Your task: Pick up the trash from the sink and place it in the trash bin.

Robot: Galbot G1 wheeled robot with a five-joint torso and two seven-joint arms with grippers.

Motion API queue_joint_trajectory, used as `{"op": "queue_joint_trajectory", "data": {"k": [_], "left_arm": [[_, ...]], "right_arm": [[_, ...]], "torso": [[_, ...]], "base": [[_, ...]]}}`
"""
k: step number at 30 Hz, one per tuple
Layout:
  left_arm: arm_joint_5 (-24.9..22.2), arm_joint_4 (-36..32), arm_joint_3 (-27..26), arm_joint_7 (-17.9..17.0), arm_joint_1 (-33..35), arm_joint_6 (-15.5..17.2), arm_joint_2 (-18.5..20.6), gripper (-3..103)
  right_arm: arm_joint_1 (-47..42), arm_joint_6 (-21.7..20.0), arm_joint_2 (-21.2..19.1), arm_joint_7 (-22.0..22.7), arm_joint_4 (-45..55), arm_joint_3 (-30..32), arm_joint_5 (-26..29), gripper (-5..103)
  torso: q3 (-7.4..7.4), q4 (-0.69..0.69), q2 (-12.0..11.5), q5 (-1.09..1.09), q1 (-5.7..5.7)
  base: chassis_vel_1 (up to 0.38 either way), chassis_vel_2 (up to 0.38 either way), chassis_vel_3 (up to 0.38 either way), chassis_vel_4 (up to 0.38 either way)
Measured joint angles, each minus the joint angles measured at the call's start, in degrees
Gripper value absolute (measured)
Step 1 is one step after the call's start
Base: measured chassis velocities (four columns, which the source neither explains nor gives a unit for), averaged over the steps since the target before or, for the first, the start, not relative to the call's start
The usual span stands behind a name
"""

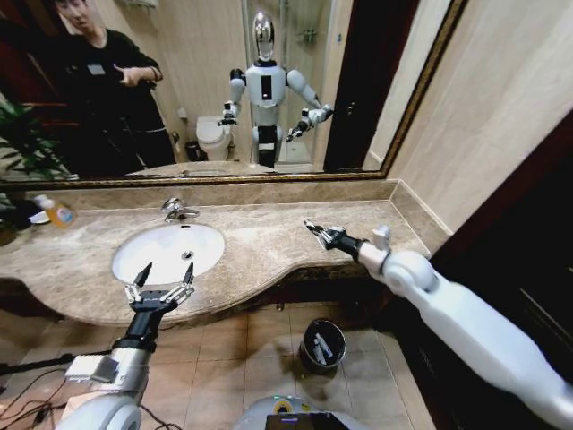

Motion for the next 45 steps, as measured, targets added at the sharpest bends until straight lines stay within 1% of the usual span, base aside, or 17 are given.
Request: {"op": "queue_joint_trajectory", "data": {"k": [2, 5, 7, 8, 9, 11, 13, 17, 22, 24, 25, 28, 29, 32, 33, 36, 45], "left_arm": [[0.0, 0.0, 0.0, 0.0, 0.0, 0.0, -0.01, 100], [0.0, 0.0, 0.0, 0.02, 0.0, 0.0, -0.01, 100], [0.0, 0.0, 0.0, 0.0, 0.0, 0.0, -0.01, 100], [0.0, 0.0, 0.0, 0.0, 0.0, 0.0, -0.01, 100], [0.0, 0.0, 0.0, 0.0, 0.0, 0.0, -0.01, 100], [0.0, 0.0, 0.0, 0.0, 0.0, 0.0, 0.0, 100], [0.0, 0.0, 0.0, 0.0, 0.0, 0.0, -0.01, 100], [0.0, 0.0, 0.0, 0.0, 0.0, 0.0, 0.0, 100], [0.0, 0.0, 0.0, 0.01, 0.0, 0.0, 0.0, 100], [0.0, 0.0, 0.0, 0.0, 0.0, 0.0, -0.01, 100], [0.0, 0.0, 0.0, 0.0, 0.0, 0.0, -0.01, 100], [0.0, 0.0, 0.0, 0.01, 0.01, 0.0, 0.0, 100], [0.0, 0.0, 0.0, 0.01, 0.01, 0.0, 0.0, 100], [0.0, 0.0, 0.0, 0.01, 0.0, 0.0, 0.0, 100], [0.0, 0.0, 0.0, 0.01, 0.0, 0.0, 0.0, 100], [0.0, 0.0, 0.0, 0.0, 0.0, 0.0, 0.0, 100], [0.0, 0.0, 0.0, 0.01, 0.0, 0.0, -0.01, 100]], "right_arm": [[-2.7, 0.87, 1.02, -0.61, 0.36, 1.49, -0.99, 1], [-9.9, 4.81, 5.52, -2.21, 0.14, 3.91, -4.86, 1], [-13.39, 8.65, 10.41, -3.76, -2.31, 4.29, -8.71, 1], [-14.43, 10.36, 12.46, -4.43, -3.85, 4.27, -10.37, 1], [-14.43, 10.36, 12.46, -4.43, -3.85, 4.27, -10.37, 1], [-15.36, 12.42, 14.73, -5.1, -5.93, 4.12, -12.6, 1], [-16.82, 16.51, 18.48, -7.0, -11.02, 3.97, -16.07, 1], [-17.79, 19.78, 21.03, -7.81, -16.84, 3.52, -18.24, 1], [-18.03, 20.42, 23.09, -7.88, -22.96, 3.07, -19.31, 1], [-16.27, 20.77, 24.36, -7.66, -29.56, 2.37, -21.38, 1], [-16.27, 20.77, 24.36, -7.66, -29.56, 2.37, -21.38, 1], [-12.11, 22.87, 26.41, -5.88, -40.07, 1.02, -25.42, 1], [-12.11, 22.87, 26.41, -5.88, -40.07, 1.02, -25.42, 1], [-7.66, 25.25, 28.25, -3.0, -49.8, -0.97, -28.43, 1], [-7.66, 25.25, 28.25, -3.0, -49.8, -0.97, -28.43, 1], [-2.4, 27.17, 28.95, 0.02, -58.8, -4.51, -28.08, 1], [6.86, 29.27, 32.78, 3.48, -73.56, -5.19, -28.63, 1]], "torso": [[0.0, -0.01, 0.0, -0.03, 0.0], [0.0, 0.0, 0.0, 0.02, -0.01], [0.0, 0.01, 0.0, -0.01, -0.01], [0.0, 0.02, 0.0, 0.0, -0.01], [0.0, 0.02, 0.0, 0.0, -0.01], [0.0, 0.02, 0.0, -0.01, -0.01], [0.01, 0.02, -0.01, -0.01, 0.0], [0.01, 0.02, -0.01, -0.01, 0.0], [0.01, 0.02, -0.01, -0.01, -0.01], [0.01, 0.01, -0.01, -0.01, 0.0], [0.01, 0.01, -0.01, -0.01, 0.0], [0.01, 0.02, -0.01, -0.01, 0.0], [0.01, 0.02, -0.01, -0.01, 0.0], [0.01, 0.01, -0.02, 0.01, 0.01], [0.01, 0.01, -0.02, 0.01, 0.01], [0.02, 0.02, -0.02, -0.01, 0.01], [0.02, 0.02, -0.02, 0.0, 0.01]], "base": [[0.0, 0.0, 0.0, 0.0], [0.0, 0.0, 0.0, 0.0], [0.0, 0.0, 0.0, 0.0], [0.0, 0.0, 0.0, 0.0], [0.0, 0.0, 0.0, 0.0], [0.0, 0.0, 0.0, 0.0], [0.0, 0.0, 0.0, 0.0], [0.0, 0.0, 0.0, 0.0], [0.0, 0.0, 0.0, 0.0], [0.0, 0.0, 0.0, 0.0], [0.0, 0.0, 0.0, 0.0], [0.0, 0.0, 0.0, 0.0], [0.0, 0.0, 0.0, 0.0], [0.0, 0.0, 0.0, 0.0], [0.0, 0.0, 0.0, 0.0], [0.0, 0.0, 0.0, 0.0], [0.0, 0.0, 0.0, 0.0]]}}
